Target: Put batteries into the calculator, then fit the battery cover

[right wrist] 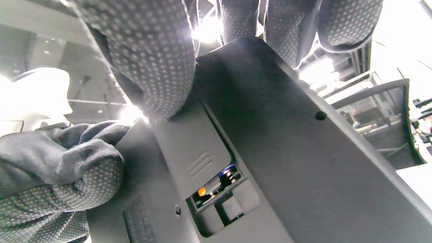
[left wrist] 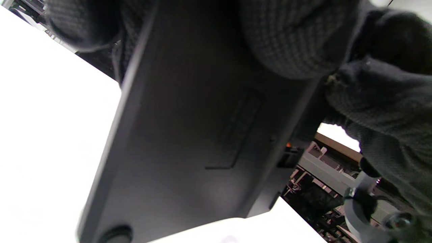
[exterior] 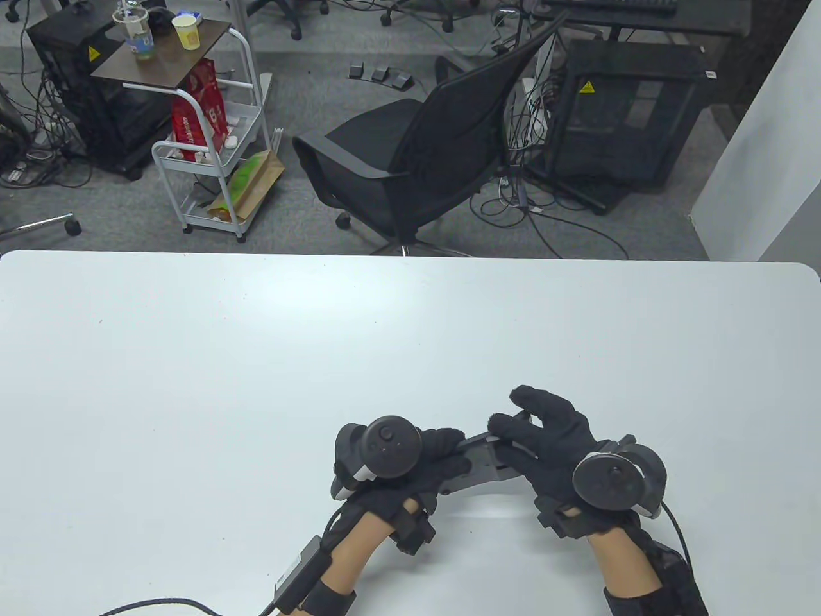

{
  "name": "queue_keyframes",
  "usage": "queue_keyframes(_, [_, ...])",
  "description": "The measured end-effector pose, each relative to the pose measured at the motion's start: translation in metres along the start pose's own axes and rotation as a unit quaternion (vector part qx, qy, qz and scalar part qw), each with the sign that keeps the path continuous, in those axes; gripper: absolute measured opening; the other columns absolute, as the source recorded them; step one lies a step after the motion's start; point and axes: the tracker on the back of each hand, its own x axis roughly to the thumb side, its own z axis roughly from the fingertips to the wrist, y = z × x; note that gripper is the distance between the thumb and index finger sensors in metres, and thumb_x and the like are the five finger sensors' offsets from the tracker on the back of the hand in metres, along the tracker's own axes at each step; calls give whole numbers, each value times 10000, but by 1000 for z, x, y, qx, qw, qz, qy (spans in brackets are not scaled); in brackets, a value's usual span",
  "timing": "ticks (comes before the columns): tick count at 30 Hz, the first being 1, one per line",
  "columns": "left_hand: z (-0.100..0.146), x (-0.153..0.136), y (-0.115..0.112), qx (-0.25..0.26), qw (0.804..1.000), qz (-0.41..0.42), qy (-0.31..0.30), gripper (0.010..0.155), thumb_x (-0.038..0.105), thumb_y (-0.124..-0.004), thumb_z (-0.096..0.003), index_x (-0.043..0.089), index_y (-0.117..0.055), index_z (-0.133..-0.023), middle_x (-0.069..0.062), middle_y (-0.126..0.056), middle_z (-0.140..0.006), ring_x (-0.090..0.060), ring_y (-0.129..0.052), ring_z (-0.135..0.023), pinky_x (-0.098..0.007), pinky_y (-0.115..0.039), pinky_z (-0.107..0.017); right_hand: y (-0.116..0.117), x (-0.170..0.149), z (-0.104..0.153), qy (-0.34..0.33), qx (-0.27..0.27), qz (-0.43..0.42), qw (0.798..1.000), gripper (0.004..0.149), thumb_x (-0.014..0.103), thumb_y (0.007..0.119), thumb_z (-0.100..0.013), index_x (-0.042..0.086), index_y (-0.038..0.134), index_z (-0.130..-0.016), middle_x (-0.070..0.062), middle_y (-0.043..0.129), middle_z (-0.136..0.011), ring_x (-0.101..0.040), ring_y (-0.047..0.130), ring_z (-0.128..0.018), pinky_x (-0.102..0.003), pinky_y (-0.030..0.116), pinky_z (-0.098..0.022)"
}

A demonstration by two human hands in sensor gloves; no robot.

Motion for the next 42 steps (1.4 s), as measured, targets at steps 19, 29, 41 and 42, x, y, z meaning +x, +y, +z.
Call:
queue_keyframes(19, [0,-4,3,4,999,41,5,532,487,-849,-342,212,-889,-796,-48,-1045,-700,-244,-1052,-576,-480,-812,-529,7,-1,1,-27,16,-5,999,551,227,953,-422,332,713,-907,-164,393,-1110,-584,635,-900,-675,643,-604])
queue_keyframes(29, [-1,-8,1,-1,999,50,14,532,488,-844,-347,194,-897,-788,-57,-1042,-698,-248,-1052,-558,-478,-813,-521,14,-4,3,-45,25,35,998,551,269,953,-424,346,703,-909,-153,373,-1119,-575,621,-914,-675,629,-609])
queue_keyframes(41, [1,-9,6,17,999,29,31,533,491,-848,-345,195,-897,-785,-49,-1058,-682,-248,-1062,-559,-491,-817,-517,12,-1,4,-56,27,57,996,554,268,955,-435,321,723,-935,-160,391,-1123,-576,584,-933,-684,604,-619])
queue_keyframes(42, [1,-10,7,18,999,29,32,533,493,-846,-345,197,-896,-785,-46,-1058,-683,-245,-1063,-558,-490,-817,-517,12,-1,4,-58,23,56,996,555,269,954,-435,321,724,-938,-161,393,-1122,-574,585,-935,-684,605,-619])
